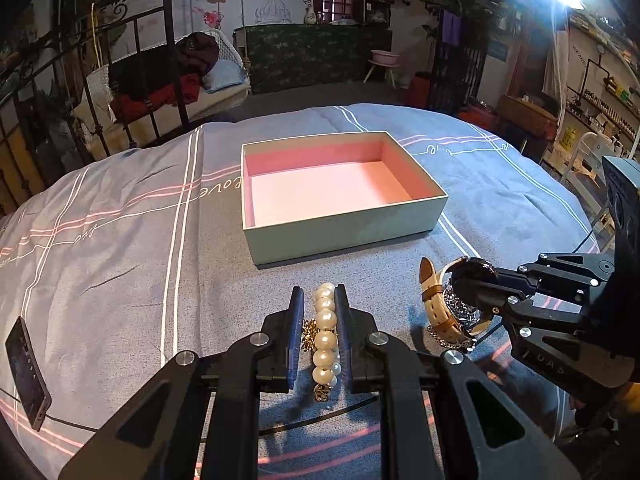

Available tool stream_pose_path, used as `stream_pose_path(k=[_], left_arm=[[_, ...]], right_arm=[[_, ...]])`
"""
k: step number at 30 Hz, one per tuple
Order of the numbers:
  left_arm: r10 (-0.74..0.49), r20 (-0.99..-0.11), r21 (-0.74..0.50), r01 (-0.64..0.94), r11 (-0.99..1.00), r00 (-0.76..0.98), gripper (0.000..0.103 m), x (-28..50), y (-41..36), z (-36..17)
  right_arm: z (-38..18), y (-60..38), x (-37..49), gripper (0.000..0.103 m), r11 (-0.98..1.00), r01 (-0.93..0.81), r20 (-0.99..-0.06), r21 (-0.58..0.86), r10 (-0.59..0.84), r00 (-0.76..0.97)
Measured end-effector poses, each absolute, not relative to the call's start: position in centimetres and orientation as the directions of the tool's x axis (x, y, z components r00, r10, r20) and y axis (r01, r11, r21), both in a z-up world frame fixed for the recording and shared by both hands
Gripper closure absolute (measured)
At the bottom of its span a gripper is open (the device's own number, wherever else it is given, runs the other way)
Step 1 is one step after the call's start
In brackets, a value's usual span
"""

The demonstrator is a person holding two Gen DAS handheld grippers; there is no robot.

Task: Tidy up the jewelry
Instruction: 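Carry the pearl bracelet and watch into the box and open both tools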

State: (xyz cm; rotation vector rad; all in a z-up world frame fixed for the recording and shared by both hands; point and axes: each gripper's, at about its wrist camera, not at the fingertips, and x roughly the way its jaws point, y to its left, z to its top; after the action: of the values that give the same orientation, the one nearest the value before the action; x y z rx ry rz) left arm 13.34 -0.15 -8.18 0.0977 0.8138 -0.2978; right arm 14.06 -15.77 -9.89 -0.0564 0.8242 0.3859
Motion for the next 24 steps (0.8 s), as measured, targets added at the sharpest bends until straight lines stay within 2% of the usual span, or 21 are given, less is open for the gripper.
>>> stream_pose_path(k=[14,20,24], left_arm=[[-0.246,-0.621,-0.027,0.294,0.955,0.744,0.088,17.4,-0.5,-2.5],[-0.268,-0.635,-0.057,0.302,0.952,0.725,0.088,21.6,-1.5,-1.8],[-0.284,-0.67,-0.094,0.301,0.949,0.686,0.088,24.9,-2.0,-2.5]], right_arm=[[-2.9,-17.0,18.6,0.091,0.933,-0.358,-0.592,0.04,0.311,0.744],[-1.2,-17.1,23.2,0.091,0.936,-0.347,-0.583,0.059,0.315,0.749],[-1.8,-16.8,26.7,0.091,0.941,-0.331,-0.621,0.064,0.297,0.725]])
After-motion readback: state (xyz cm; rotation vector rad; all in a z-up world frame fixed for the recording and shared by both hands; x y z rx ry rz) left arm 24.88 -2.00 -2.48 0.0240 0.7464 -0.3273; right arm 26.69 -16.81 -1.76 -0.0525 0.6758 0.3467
